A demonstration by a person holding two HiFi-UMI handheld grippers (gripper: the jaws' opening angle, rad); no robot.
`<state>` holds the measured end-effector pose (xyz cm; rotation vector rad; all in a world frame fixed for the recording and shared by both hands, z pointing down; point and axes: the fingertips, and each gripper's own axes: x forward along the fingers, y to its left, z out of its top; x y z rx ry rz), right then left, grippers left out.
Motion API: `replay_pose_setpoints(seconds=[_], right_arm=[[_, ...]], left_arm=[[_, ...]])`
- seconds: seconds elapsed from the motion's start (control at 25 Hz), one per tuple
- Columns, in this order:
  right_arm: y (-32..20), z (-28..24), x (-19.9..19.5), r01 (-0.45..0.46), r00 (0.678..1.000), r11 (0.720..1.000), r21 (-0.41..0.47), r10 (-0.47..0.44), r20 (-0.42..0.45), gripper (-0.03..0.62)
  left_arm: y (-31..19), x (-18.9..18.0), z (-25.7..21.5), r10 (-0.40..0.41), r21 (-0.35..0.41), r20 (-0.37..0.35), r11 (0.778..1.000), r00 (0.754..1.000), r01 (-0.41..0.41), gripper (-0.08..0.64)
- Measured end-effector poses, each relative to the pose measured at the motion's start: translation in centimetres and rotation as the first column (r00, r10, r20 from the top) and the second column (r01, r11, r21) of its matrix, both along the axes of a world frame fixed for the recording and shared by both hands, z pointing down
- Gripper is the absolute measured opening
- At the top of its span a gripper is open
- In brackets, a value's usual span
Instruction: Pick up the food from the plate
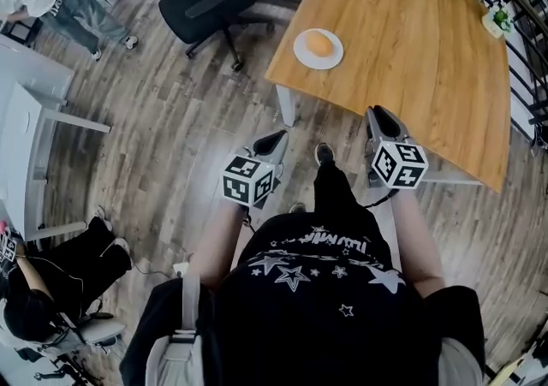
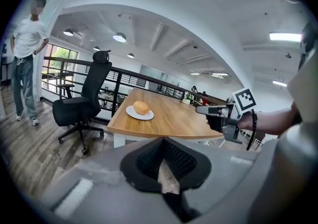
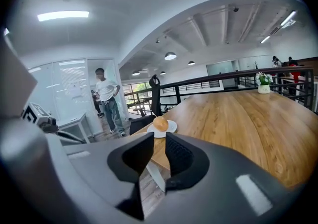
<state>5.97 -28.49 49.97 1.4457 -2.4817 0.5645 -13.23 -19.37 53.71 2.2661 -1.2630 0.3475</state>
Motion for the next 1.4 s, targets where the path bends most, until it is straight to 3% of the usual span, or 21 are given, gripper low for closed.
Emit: replay_pose_setpoints(seconds=[0.24, 0.56, 0.68, 1.08, 1.4], right_arm=[[-6.6, 1.2, -3.4, 0.122, 0.992, 0.992, -0.020, -0.122, -0.020, 0.117], [-13.9, 2.0, -6.8, 0.255, 0.964, 0.964, -0.081, -0.260, -0.063, 0.243], [-15.8, 2.5, -7.4, 0.294, 0.951, 0.951, -0.097, -0.301, -0.064, 0.263], [-19.6, 4.5, -12.0, 0.430, 0.889, 0.888, -0.162, -0.448, -0.093, 0.311], [-20.6, 7.4, -15.0, 0.479, 0.849, 0.853, -0.207, -0.510, -0.138, 0.350]], left_arm=[[-4.4, -1.8, 0.3, -0.084, -0.008, 0.023, 0.996, 0.996, 0.084, 0.002], [-10.3, -2.9, -0.2, -0.187, -0.021, 0.026, 0.982, 0.982, 0.188, 0.002], [-12.1, -2.7, -0.4, -0.216, -0.015, 0.034, 0.976, 0.976, 0.216, 0.002], [-14.6, -5.1, -1.4, -0.354, -0.010, 0.054, 0.935, 0.934, 0.355, 0.002], [-14.7, -6.4, -0.6, -0.416, -0.029, 0.065, 0.908, 0.907, 0.418, 0.002]])
